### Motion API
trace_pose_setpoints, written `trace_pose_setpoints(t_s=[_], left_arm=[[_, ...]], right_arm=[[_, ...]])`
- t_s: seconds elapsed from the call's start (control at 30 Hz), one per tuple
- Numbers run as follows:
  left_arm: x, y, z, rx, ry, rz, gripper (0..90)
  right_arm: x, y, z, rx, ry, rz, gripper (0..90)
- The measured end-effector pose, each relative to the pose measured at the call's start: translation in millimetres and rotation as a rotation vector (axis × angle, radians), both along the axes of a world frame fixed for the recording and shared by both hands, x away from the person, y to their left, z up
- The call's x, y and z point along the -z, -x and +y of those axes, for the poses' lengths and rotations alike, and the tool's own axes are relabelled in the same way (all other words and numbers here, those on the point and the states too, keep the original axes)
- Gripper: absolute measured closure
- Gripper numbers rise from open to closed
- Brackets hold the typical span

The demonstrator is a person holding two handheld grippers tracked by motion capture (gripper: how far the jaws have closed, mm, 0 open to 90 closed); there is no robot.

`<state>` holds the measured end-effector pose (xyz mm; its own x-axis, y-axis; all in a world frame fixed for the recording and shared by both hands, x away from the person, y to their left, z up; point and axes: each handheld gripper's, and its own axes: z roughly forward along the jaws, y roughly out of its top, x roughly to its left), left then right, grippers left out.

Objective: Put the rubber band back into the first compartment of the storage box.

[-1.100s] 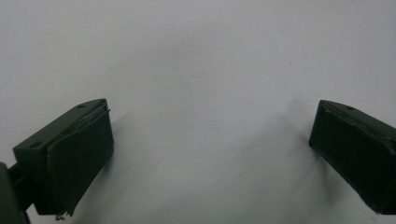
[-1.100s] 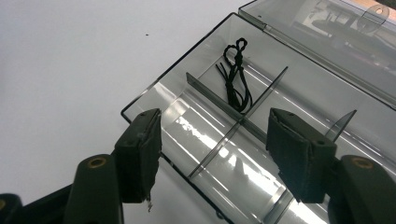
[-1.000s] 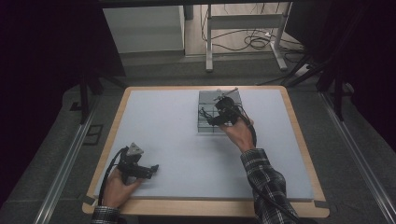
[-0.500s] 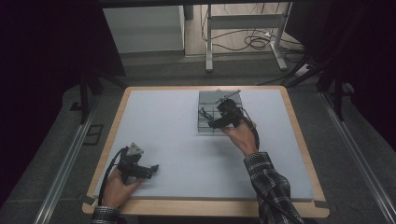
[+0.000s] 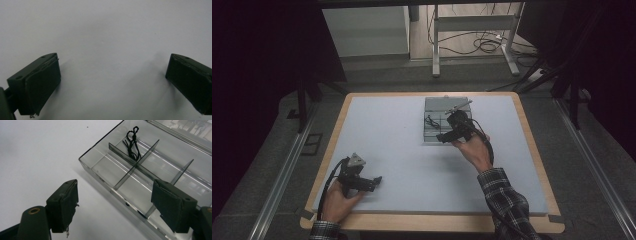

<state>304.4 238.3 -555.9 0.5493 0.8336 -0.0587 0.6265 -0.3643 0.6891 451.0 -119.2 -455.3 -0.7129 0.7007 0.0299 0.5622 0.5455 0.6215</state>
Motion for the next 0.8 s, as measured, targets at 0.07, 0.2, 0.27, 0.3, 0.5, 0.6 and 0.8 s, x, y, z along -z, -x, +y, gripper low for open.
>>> trace_pose_setpoints(t_s=[0.07,0.2,0.27,0.3,0.5,0.6,0.8], left_arm=[[0.0,0.0,0.0,0.0,0.0,0.0,0.0],[0.0,0.0,0.0,0.0,0.001,0.0,0.0],[0.0,0.0,0.0,0.0,0.0,0.0,0.0],[0.0,0.0,0.0,0.0,0.0,0.0,0.0],[0.0,0.0,0.0,0.0,0.0,0.0,0.0],[0.0,0.0,0.0,0.0,0.0,0.0,0.0],[0.0,0.0,0.0,0.0,0.0,0.0,0.0]], right_arm=[[-0.6,1.8,-2.3,-0.001,-0.001,-0.003,21.3],[-1.6,6.2,-6.9,0.005,-0.005,0.0,20.5],[-1.8,8.2,-9.1,0.003,-0.004,0.0,20.0],[-1.7,9.1,-9.9,0.002,-0.004,0.001,19.8],[-1.7,14.3,-14.8,0.003,-0.005,0.003,18.0],[-1.6,16.9,-17.6,0.003,-0.008,0.004,16.9],[-1.1,22.0,-24.0,0.003,-0.016,0.005,14.8]])
